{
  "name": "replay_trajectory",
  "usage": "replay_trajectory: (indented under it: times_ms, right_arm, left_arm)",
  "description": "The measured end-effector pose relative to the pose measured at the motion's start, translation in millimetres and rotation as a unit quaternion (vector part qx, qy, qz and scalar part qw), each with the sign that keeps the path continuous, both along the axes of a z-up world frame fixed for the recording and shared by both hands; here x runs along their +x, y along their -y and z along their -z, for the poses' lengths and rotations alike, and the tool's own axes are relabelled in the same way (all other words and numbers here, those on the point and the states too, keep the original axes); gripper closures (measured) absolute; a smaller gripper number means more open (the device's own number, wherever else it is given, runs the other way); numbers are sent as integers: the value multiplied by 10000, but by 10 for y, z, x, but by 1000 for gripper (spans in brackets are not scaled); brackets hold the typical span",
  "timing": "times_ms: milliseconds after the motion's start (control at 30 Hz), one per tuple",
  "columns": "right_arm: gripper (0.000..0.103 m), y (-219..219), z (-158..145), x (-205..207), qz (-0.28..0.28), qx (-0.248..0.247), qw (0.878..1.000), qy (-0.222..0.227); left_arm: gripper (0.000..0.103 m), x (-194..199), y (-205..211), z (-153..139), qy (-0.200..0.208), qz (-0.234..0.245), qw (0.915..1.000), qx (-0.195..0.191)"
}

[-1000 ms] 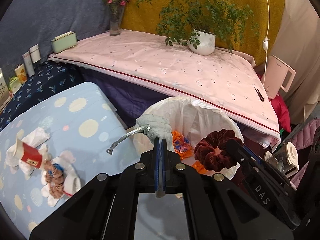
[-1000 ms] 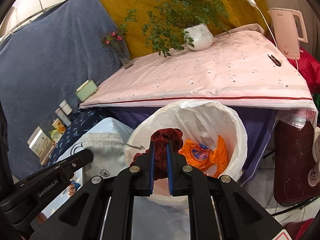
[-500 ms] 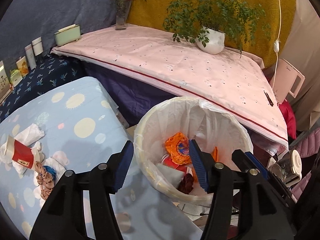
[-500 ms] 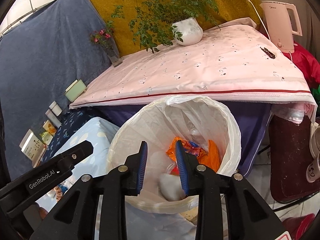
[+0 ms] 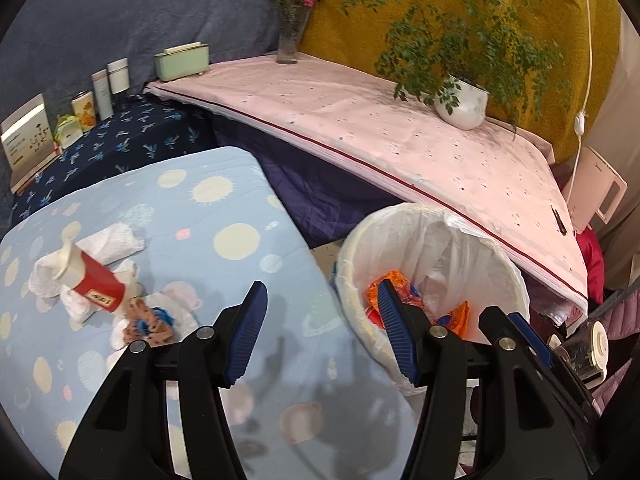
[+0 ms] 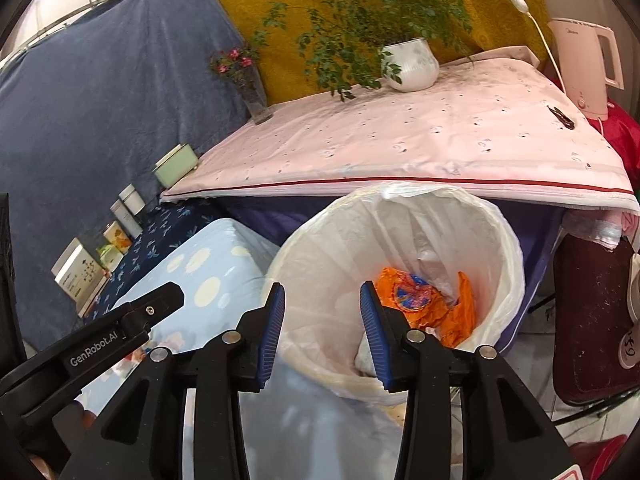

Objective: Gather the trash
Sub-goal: 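Move both tools back over the white paper cup and tan scrunchie, then grasp the white paper cup with the left tool while the right tool grasps the tan scrunchie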

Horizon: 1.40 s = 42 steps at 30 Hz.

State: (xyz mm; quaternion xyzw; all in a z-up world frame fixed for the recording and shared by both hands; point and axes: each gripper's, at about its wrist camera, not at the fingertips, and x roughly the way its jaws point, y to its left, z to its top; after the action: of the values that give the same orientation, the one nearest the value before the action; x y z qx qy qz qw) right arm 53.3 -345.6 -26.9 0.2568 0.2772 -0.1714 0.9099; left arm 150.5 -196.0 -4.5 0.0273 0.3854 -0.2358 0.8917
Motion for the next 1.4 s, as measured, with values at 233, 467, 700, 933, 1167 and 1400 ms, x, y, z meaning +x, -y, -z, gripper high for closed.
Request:
replay_trajectory:
  times_ms: [233,467,700,933,1167,1400]
  right_arm:
    - [63,-351,-70,96,-355,-82,9993,-8]
    - [63,-680,-102,185,-707,-150,9974,-39]
    - [63,-991,-126,278,-1020,-227,9945,-82]
    - [63,-1230,-107,360,-1276,-274,9913,-146]
    - [63,-1376,-41,456,-1457,-285,9886,-246]
    - [63,-1484,67,599,-1665,-252,9850,-372]
  left_arm:
    - [43,33,-430,-40,12,-477,9988,-89]
    - [42,72,-831,-48,-11,-907,9958,-142]
    - [35,111,-1164,-34,-74,-1289,9915,-184]
    - [23,192,-1429,6,-163,-1695,9851,-226]
    - [16,389,-1522,125,-366,-2006,9789,-131]
    - [16,682,-1542,252,-577,-2152,9748,-50]
